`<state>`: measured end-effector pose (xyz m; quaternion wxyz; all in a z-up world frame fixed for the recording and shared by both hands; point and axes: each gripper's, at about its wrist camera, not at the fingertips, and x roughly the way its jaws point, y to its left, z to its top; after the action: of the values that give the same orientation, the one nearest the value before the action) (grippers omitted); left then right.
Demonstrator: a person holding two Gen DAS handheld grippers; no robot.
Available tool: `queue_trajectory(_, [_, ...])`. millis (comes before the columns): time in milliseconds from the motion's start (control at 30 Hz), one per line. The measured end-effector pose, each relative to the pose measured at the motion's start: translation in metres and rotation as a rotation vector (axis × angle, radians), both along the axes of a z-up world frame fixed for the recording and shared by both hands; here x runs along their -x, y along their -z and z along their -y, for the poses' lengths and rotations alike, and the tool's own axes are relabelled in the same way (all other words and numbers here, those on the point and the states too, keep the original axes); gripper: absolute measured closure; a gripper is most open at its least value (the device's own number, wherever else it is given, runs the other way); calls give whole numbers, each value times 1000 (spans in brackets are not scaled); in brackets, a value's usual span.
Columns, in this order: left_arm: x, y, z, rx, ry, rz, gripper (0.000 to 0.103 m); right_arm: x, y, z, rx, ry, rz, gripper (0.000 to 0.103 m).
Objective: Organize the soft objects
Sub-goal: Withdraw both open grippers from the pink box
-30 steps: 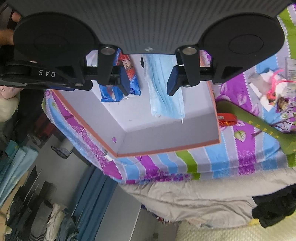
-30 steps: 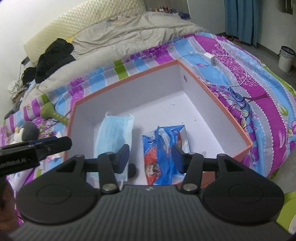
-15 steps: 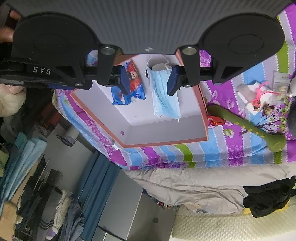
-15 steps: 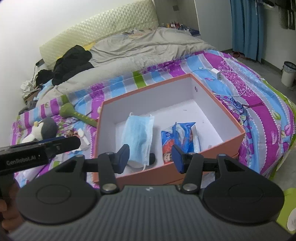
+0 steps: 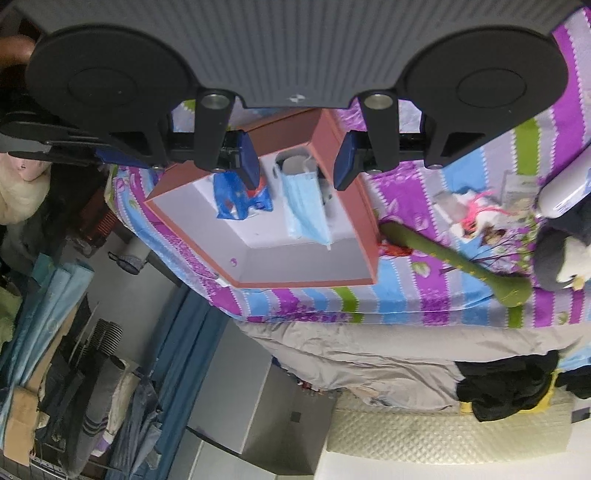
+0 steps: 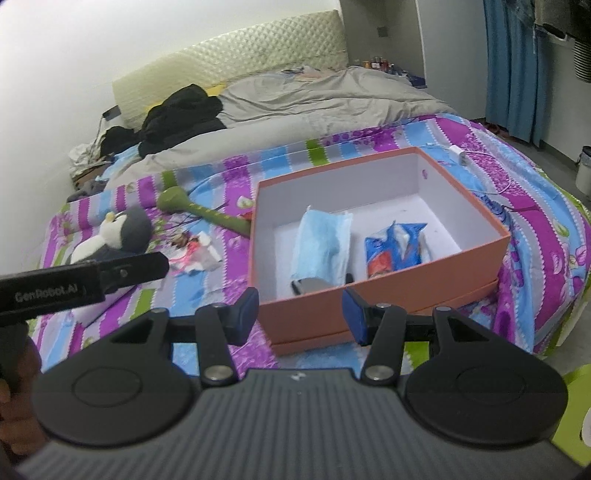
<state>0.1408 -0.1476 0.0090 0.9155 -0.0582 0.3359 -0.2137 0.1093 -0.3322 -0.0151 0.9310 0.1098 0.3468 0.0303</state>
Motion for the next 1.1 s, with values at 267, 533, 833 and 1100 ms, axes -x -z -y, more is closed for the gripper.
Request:
queue_trajectory(267, [38,6,-38,-26,-39,7,53,25,9,-26,-13,-44,26,50])
queue_trajectory(533, [71,22,-76,-4,-134,2,53,46,16,-62,27,-118,47,50])
queue_trajectory(833, [102,38,-126,-22,-254,25,50,44,29,-108,17,-219,52,50])
queue_trajectory(1100, [100,60,-159,-39,-298,-2,49,34,50,-138,46,-253,33,50])
